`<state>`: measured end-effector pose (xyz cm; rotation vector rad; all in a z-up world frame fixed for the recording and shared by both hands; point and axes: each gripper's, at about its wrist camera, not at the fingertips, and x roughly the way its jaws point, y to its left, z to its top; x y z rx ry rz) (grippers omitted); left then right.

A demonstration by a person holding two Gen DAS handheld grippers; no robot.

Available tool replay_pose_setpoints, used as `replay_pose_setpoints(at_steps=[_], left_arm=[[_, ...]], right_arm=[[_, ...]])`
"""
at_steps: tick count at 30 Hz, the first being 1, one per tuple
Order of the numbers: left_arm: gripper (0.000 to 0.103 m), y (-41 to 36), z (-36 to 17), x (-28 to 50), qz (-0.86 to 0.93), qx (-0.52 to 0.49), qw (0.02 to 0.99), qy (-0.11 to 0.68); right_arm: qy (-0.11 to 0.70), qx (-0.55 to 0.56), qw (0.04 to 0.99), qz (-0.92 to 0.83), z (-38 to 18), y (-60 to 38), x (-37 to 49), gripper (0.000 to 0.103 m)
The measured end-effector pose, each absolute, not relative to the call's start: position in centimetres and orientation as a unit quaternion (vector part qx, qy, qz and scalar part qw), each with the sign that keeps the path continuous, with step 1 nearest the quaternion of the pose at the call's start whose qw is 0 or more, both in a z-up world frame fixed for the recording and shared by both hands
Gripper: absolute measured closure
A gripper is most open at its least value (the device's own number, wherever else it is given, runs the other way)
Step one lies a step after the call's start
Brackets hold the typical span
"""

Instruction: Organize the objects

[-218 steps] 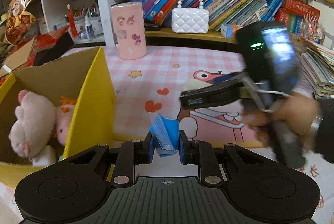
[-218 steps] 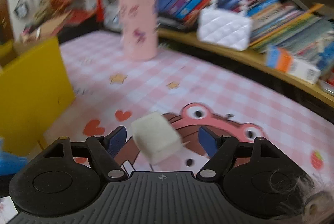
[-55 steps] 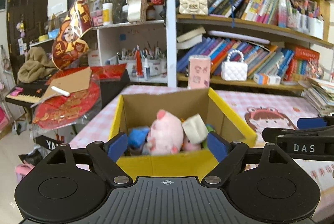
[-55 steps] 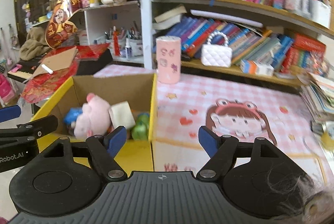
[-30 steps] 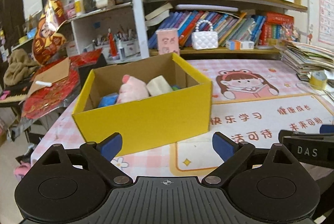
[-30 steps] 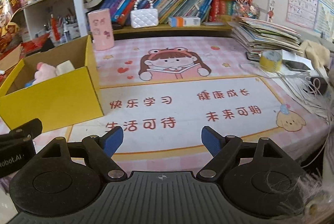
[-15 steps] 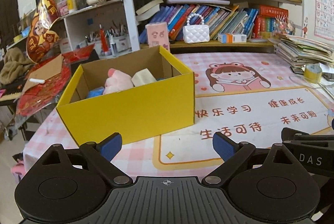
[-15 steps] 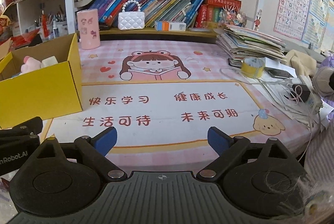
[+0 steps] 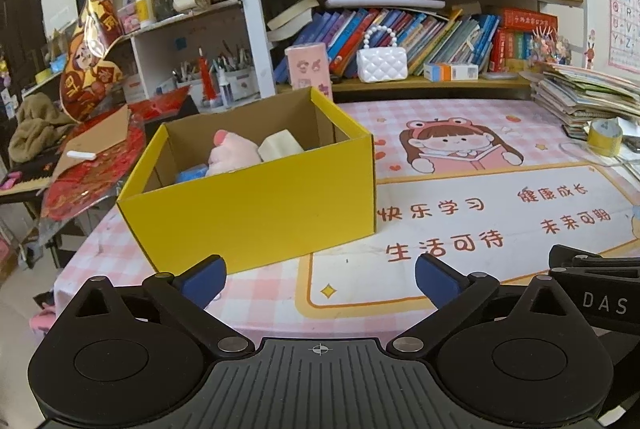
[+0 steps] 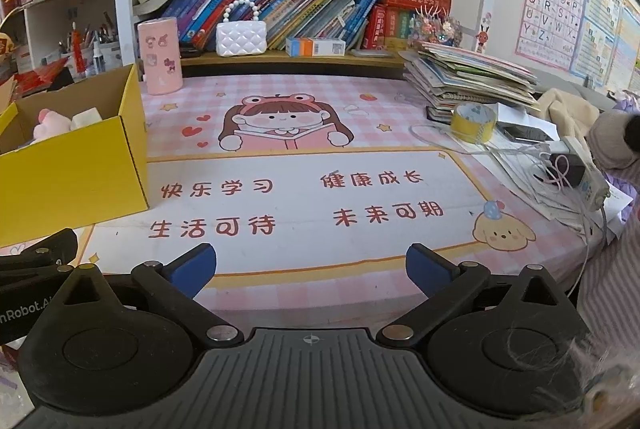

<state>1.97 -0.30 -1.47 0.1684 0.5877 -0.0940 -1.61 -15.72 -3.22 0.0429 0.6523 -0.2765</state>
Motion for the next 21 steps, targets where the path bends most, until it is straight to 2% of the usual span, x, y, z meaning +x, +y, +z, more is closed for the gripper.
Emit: replay_pose_setpoints(at_steps=[21], left_arm=[[0.0, 0.15, -1.4, 1.64, -0.043, 0.072, 0.954, 0.289]], right_arm=[[0.324, 0.02, 0.936, -0.135, -3.33, -15.39, -1.88, 0.001]])
